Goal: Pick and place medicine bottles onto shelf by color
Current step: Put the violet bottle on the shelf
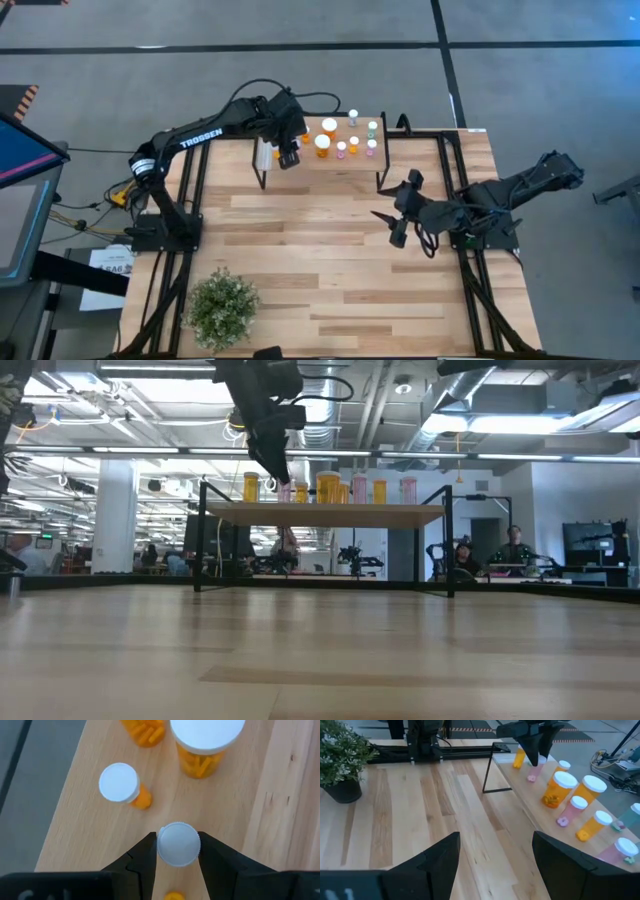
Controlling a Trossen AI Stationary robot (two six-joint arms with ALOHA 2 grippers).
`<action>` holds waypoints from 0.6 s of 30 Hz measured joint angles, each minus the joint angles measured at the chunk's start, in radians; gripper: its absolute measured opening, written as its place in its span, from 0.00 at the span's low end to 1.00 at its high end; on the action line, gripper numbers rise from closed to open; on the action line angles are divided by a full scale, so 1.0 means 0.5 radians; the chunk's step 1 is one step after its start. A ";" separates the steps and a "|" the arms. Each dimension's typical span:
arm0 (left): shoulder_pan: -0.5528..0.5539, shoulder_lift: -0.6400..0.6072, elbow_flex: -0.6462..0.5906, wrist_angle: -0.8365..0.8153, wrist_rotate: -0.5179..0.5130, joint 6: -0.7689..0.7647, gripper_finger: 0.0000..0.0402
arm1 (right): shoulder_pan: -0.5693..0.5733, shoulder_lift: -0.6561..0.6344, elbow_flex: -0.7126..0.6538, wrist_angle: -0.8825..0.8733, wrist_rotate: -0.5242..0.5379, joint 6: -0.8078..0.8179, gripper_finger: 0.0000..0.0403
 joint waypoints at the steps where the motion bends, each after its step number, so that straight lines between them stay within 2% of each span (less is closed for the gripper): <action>1: 0.000 0.011 0.002 0.003 0.000 0.000 0.30 | -0.003 0.000 0.000 0.002 0.000 0.000 0.67; 18: -0.002 -0.035 0.004 -0.038 0.021 -0.035 0.30 | -0.003 0.000 0.001 0.013 -0.009 0.002 0.67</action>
